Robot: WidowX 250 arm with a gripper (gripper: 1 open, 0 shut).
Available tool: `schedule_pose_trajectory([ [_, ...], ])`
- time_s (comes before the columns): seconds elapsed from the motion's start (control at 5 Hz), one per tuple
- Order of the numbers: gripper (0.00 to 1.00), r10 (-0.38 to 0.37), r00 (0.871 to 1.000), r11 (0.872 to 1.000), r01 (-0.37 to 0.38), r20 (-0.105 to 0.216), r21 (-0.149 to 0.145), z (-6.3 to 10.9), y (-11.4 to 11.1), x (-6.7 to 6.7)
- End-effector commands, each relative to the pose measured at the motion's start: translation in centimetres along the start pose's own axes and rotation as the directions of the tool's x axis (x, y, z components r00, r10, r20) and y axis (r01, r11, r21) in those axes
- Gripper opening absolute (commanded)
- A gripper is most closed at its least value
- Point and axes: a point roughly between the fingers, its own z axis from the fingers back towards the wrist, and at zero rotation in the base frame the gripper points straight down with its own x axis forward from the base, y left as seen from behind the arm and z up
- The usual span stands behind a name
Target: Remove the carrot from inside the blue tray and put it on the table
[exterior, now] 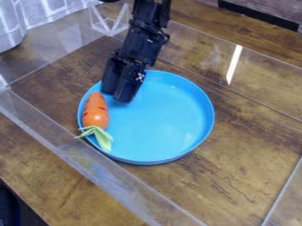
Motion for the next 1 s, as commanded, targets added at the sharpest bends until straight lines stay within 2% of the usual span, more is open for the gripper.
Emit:
schedule_pose_trajectory([
  [0.0, 1.0, 0.026, 1.0, 1.0, -0.026, 0.001, -0.009, -0.26, 0.71, -0.61],
  [0.8, 1.0, 0.04, 0.999, 0.999, -0.04, -0.03, -0.017, -0.38, 0.32, -0.68],
])
